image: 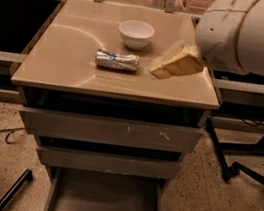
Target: Pick redbull can from bottom drawer and place on counter
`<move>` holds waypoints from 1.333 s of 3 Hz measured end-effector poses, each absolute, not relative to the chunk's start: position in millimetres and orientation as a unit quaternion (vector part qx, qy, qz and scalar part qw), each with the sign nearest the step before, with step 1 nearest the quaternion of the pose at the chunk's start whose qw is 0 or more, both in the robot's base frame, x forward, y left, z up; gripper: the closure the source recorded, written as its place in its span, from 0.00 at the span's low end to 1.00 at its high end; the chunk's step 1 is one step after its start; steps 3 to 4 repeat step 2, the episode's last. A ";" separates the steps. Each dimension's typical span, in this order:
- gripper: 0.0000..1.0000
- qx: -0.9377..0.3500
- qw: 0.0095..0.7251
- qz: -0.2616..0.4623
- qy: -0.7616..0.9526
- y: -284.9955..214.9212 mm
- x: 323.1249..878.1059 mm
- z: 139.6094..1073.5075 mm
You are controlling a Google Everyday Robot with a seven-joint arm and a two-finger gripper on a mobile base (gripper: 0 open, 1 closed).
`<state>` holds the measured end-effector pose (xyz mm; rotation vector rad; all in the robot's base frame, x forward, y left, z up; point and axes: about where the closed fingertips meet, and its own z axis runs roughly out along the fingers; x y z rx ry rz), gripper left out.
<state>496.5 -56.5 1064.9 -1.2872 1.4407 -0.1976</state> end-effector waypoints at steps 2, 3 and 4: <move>0.00 -0.486 0.549 -0.145 0.664 -129.0 480.0 1071.6; 0.00 -0.486 0.549 -0.145 0.664 -129.0 480.0 1071.6; 0.00 -0.486 0.549 -0.145 0.664 -129.0 480.0 1071.6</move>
Offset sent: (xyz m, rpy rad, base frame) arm -0.0117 -0.0648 0.0006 -0.0025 0.0081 -0.1730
